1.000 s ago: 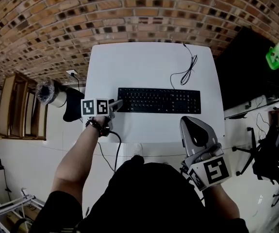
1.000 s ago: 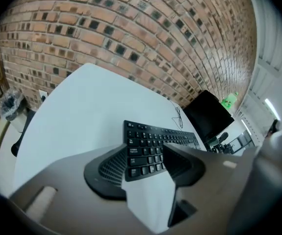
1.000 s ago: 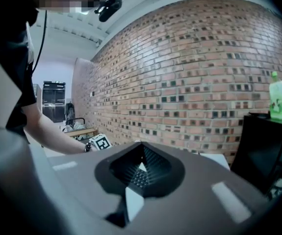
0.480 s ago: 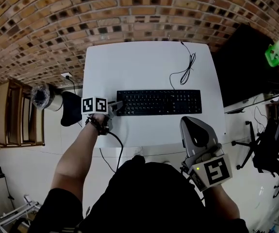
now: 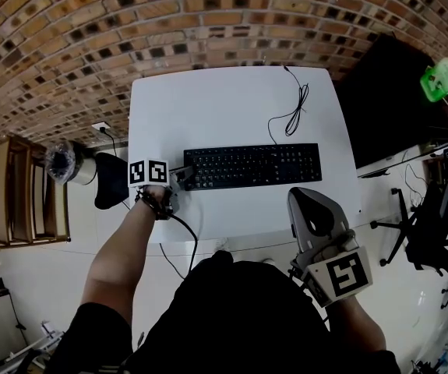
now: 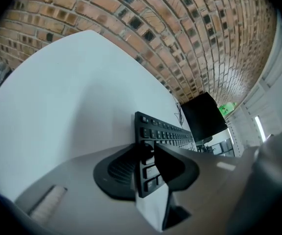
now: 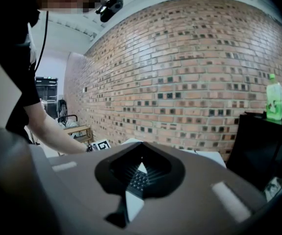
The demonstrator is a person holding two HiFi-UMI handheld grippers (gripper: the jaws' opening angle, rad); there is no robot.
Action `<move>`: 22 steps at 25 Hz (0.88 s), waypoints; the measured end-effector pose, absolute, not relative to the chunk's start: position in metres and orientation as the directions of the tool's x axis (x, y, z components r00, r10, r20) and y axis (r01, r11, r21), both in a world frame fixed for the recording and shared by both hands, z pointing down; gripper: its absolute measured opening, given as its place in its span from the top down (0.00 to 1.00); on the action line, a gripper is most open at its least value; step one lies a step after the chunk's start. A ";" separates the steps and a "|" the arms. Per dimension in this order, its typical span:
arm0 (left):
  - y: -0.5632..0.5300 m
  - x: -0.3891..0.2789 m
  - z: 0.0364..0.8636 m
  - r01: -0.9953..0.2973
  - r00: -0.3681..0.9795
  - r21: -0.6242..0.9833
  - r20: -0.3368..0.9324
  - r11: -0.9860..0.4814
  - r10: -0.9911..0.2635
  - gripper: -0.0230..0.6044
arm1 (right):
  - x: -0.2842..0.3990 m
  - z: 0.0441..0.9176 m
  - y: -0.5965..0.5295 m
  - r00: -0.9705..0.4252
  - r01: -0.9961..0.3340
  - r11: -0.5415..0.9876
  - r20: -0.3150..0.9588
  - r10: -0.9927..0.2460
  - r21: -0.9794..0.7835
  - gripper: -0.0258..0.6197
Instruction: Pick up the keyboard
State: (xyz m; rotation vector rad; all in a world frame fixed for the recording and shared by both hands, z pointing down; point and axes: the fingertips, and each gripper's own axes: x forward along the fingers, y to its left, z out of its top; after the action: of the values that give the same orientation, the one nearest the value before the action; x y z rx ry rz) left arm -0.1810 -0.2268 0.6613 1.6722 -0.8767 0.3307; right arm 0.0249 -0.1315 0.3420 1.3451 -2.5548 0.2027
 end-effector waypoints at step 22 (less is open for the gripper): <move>-0.212 -0.173 0.589 -0.655 0.710 0.752 0.582 -0.068 -0.396 0.84 | 0.015 0.346 -0.120 -0.549 -0.826 0.563 0.263 -0.794 -0.027 0.96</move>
State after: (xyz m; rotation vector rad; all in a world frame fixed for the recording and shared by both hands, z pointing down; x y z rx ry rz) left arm -0.1726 -0.2118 0.5885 1.6894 -0.8514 0.2626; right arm 0.0154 -0.1199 0.3457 1.3564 -2.5759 0.2163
